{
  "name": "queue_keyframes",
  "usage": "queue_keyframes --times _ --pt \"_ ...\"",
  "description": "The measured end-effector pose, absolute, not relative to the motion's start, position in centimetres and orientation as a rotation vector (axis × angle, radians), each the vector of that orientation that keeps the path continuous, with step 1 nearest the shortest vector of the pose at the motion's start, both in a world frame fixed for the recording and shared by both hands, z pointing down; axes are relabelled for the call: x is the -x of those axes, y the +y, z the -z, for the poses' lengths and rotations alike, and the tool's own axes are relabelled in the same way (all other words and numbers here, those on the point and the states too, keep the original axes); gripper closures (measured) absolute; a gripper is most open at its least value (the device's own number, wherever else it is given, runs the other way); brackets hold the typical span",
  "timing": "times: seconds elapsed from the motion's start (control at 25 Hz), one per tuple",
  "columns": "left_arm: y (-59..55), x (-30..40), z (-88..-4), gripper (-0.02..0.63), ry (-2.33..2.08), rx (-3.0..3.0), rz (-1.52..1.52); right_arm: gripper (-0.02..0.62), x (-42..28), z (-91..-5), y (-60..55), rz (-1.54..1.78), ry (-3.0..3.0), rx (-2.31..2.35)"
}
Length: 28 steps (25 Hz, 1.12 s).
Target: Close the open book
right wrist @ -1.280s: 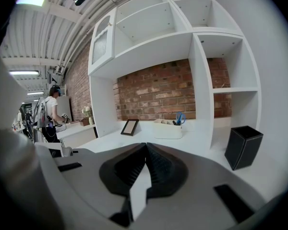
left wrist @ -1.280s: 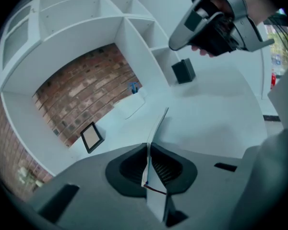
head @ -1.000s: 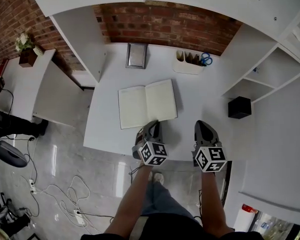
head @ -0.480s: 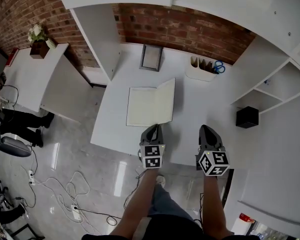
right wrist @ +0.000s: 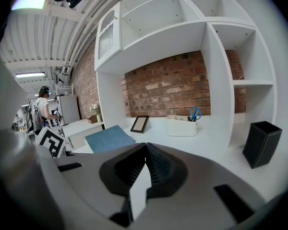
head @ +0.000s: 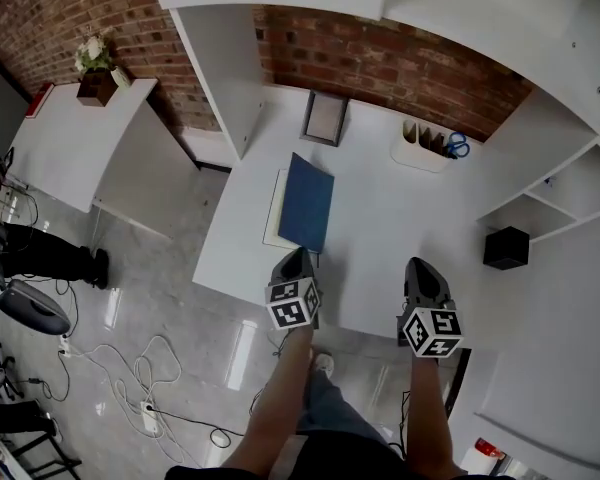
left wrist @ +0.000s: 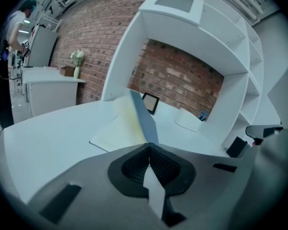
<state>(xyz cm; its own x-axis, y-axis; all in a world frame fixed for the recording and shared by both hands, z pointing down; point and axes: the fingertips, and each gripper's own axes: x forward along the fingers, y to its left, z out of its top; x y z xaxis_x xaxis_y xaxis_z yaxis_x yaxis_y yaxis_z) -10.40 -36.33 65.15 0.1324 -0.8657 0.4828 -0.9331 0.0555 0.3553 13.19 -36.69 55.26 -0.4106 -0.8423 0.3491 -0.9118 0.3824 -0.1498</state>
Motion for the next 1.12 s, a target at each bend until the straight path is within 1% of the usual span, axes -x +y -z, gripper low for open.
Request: queue_keyframes --times 0.32,0.6,0.76,1.12 --pt "-37.0 12.2 -66.2 0.597 -1.714 -1.716 -0.187 0.597 -12.5 -55.3 -36.9 -0.466 -2.432 -1.553" --pt "-37.3 11.6 -65.1 0.597 -1.690 -1.803 -0.186 0.597 -12.8 -54.6 -37.0 -0.453 -2.439 -1.591" --pt "-37.7 10.1 -61.6 0.597 -1.664 -1.991 -0.192 0.597 -13.4 -53.2 -36.9 -0.433 -2.446 -1.640" --pt "-38.0 6.1 -48.8 0.597 -1.638 -2.457 -0.157 0.597 -17.0 -46.7 -35.4 -0.329 -2.483 -1.852"
